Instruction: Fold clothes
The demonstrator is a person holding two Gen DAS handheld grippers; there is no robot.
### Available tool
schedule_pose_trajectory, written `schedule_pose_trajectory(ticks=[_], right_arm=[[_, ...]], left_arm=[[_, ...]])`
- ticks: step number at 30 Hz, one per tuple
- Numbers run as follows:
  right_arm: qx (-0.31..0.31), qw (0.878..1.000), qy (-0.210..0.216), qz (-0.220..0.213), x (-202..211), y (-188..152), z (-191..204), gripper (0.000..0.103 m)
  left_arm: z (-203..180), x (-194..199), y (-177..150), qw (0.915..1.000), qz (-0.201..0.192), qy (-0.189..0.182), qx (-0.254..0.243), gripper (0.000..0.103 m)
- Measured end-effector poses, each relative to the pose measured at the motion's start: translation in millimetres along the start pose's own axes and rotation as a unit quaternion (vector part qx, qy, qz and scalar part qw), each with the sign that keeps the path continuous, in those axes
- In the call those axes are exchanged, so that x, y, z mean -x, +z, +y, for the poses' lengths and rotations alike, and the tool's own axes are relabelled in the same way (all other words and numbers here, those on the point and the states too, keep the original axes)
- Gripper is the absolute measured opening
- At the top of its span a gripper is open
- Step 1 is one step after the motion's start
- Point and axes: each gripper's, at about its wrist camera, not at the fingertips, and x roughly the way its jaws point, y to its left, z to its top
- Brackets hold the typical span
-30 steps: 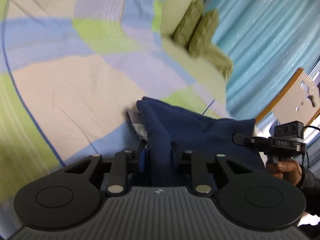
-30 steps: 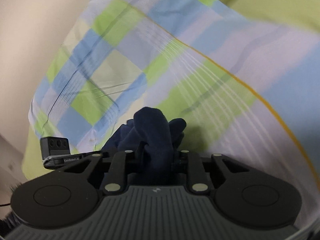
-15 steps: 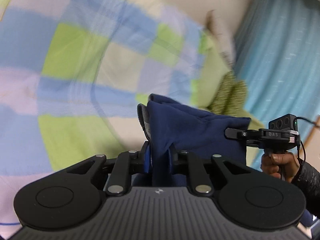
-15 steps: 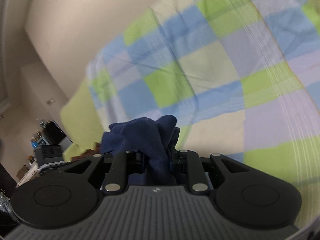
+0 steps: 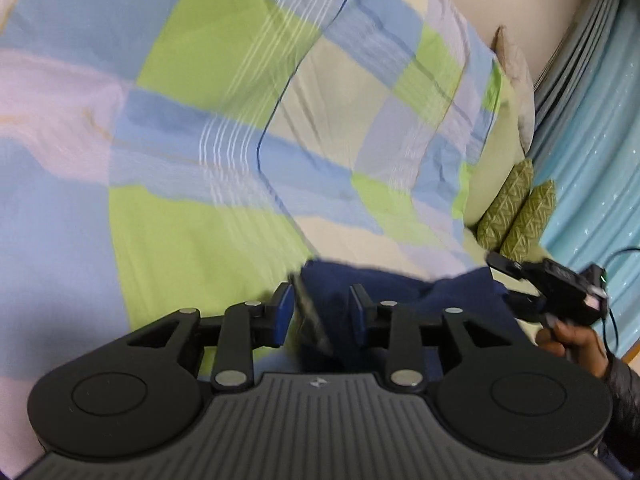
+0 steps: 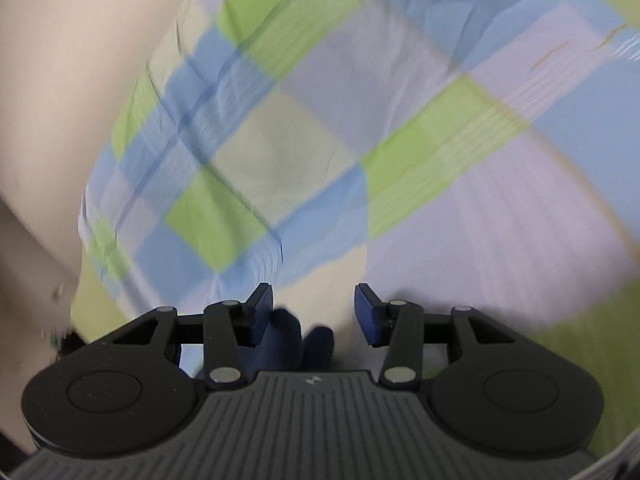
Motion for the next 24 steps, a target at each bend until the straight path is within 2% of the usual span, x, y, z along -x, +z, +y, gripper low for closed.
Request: schedule_pose_trajectory(ticks=[3,5,7,8,9,10,11,14,16,17,19,24], right_arm=[[0.031,0.999,0.01,-0.02,32.3,-11.4,30.9,0.047],[0.051,0.999,0.013,-0.008,41.0,-22.4,50.0,0.056],[0.075,0.997,0.008,0.004,43.4,-32.4,61.8,0.056],[0.094,0.996,0.001,0.011,42.6,-38.1,66.8,0.056],[0.107,0.994,-0.006,0.018,41.8,-42.7,70.4,0.056],[0.113,0.993,-0.011,0.024,41.0,-45.2,70.9,0.056],[0.118,0.992,-0.018,0.029,39.5,-47.9,70.6,0.056],[0.152,0.987,-0.033,0.05,30.7,-54.3,73.0,0.058],[0.172,0.982,-0.04,0.062,23.8,-56.1,74.8,0.058],[0.176,0.981,-0.047,0.066,19.8,-56.0,74.3,0.058],[0.177,0.98,-0.07,0.062,11.1,-53.5,73.4,0.058],[0.204,0.973,-0.087,0.062,9.8,-53.0,81.8,0.057]], left_arm=[[-10.3,-6.2,13.8,0.9994,0.022,0.002,-0.028,0.035],[-14.3,-19.6,17.1,0.9972,0.048,0.015,-0.056,0.035],[-13.7,-35.3,15.5,0.9939,0.08,0.019,-0.073,0.033],[-12.5,-41.1,13.2,0.9926,0.094,0.016,-0.076,0.027],[-12.9,-43.7,10.1,0.9915,0.098,0.016,-0.085,0.013],[-13.5,-45.9,6.9,0.9903,0.1,0.016,-0.095,0.01],[-17.6,-40.1,6.1,0.9909,0.082,0.006,-0.106,0.001],[-17.9,-18.5,7.6,0.9953,0.011,-0.004,-0.097,0.001],[-12.1,-21.0,5.3,0.9961,0.003,0.002,-0.089,0.001],[-5.1,-29.6,0.3,0.997,0.014,0.003,-0.076,0.001],[-1.9,-33.3,-3.7,0.9972,0.016,0.005,-0.072,0.001],[10.7,-42.8,-12.5,0.999,0.029,0.025,-0.023,0.004]])
